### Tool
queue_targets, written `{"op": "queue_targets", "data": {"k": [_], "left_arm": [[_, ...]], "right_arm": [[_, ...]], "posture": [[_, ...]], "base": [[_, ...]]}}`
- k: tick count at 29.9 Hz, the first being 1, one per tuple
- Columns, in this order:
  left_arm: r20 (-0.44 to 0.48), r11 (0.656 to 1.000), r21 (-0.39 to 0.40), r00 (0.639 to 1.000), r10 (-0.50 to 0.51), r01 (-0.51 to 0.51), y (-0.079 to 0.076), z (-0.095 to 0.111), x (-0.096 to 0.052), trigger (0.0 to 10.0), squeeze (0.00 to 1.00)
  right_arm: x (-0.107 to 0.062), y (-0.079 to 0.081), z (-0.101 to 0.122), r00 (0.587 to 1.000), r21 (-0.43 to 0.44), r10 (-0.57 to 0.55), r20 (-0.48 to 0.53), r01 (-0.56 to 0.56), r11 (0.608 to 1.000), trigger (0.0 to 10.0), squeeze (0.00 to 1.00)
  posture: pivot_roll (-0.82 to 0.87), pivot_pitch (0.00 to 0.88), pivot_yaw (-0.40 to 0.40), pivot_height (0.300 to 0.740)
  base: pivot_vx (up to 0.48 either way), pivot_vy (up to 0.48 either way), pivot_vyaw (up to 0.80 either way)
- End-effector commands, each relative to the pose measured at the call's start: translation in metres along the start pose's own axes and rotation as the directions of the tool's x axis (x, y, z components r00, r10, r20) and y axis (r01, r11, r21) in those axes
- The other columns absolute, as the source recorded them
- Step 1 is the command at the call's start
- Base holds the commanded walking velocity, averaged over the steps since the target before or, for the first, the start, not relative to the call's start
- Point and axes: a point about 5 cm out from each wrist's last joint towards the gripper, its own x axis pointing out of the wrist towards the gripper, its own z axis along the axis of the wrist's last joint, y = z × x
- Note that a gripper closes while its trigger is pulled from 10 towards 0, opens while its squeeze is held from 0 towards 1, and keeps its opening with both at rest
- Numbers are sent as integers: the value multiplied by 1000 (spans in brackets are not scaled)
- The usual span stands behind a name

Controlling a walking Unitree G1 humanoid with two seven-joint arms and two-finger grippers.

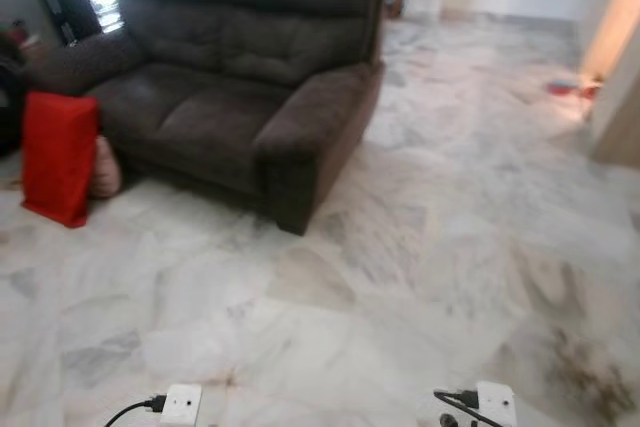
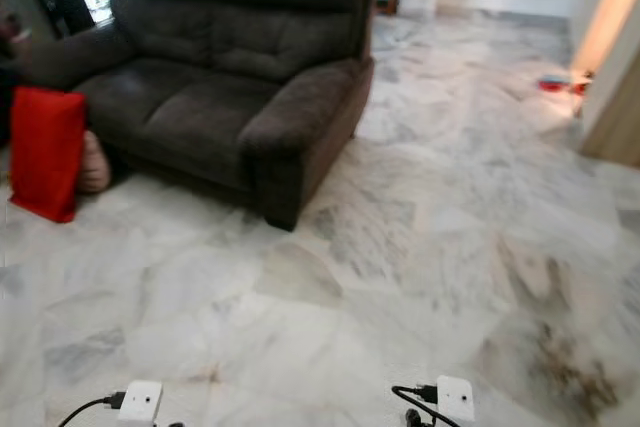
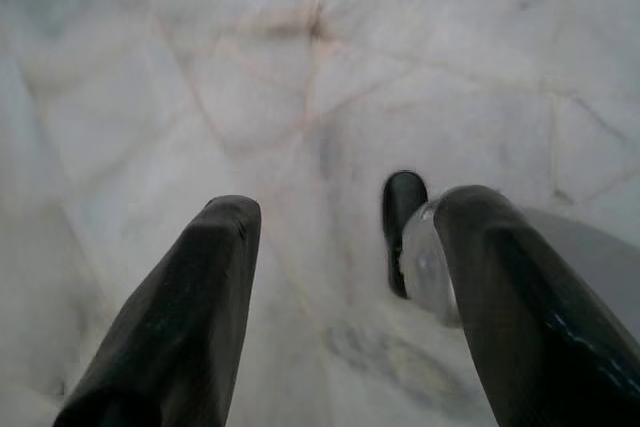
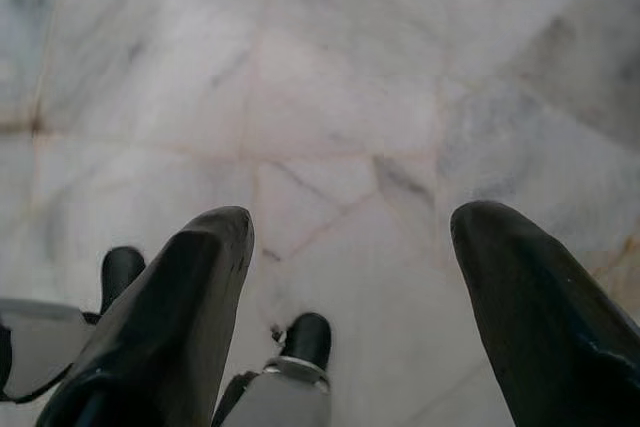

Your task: Move the pillow to the sofa from floor

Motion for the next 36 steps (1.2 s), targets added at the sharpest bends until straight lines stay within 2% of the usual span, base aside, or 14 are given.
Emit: {"op": "queue_targets", "data": {"k": [1, 4, 12, 21, 36], "left_arm": [[-14, 1000, -2, 1000, -1, 1, 2, -3, -1, 10000, 0], [-15, 1000, -5, 1000, -1, 1, 3, -3, -1, 10000, 0], [-17, 1000, -16, 1000, 0, 0, 3, -3, -1, 10000, 0], [-20, 1000, -23, 1000, 0, 0, 2, -4, -1, 10000, 0], [-22, 1000, -29, 1000, -1, 0, 3, -4, -1, 10000, 0]], "right_arm": [[0, 1, -1, 1000, 0, 1, -4, -1, 1000, 10000, 0], [0, 1, -1, 1000, 1, 2, -4, -2, 1000, 10000, 0], [0, 1, -2, 1000, 37, -4, 0, 4, 999, 10000, 0], [0, 0, -2, 1000, 30, -13, -9, 13, 999, 10000, 0], [0, 1, -4, 999, 24, -21, -27, 22, 999, 10000, 0]], "posture": [[37, 0, -18, 740], [37, 0, -18, 740], [38, 0, -20, 740], [38, 0, -23, 740], [40, 0, -19, 740]], "base": [[0, 0, 613], [0, 0, 800], [0, 0, 0], [0, 0, 0], [0, 0, -777]]}}
